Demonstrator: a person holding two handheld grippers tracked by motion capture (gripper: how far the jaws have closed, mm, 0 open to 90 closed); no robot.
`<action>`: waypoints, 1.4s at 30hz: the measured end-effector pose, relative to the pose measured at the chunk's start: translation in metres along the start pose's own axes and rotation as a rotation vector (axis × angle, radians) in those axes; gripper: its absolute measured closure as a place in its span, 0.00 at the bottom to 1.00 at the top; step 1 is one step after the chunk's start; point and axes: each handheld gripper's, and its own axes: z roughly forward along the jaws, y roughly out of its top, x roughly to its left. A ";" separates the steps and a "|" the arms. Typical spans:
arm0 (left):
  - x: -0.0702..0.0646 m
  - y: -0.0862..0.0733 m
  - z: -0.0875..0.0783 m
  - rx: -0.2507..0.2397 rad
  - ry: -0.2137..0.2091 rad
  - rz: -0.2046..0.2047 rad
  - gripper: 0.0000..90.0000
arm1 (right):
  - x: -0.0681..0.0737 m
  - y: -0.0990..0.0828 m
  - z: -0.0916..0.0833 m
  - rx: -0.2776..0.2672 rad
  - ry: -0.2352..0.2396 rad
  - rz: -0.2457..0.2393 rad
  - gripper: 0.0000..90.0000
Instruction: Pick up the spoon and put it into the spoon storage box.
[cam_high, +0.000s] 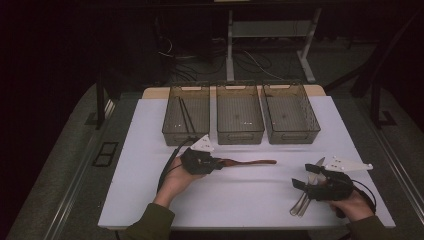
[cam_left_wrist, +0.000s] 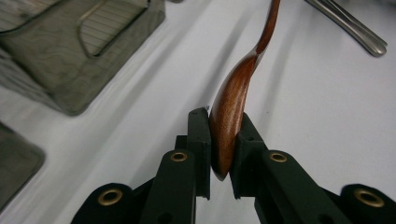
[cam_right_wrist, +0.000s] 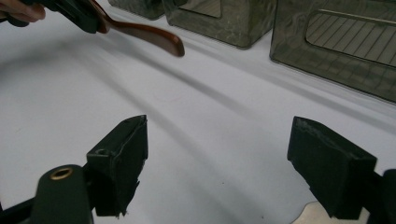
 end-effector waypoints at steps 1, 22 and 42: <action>0.001 0.000 -0.001 -0.001 0.009 -0.010 0.89 | 0.000 0.000 0.000 0.000 -0.001 0.001 0.23; 0.012 0.026 -0.029 -0.085 0.129 -0.147 0.89 | 0.000 0.000 0.000 -0.006 -0.002 0.008 0.23; 0.058 0.078 -0.022 -0.099 0.301 -0.272 0.89 | 0.001 0.000 -0.001 -0.014 0.008 0.014 0.23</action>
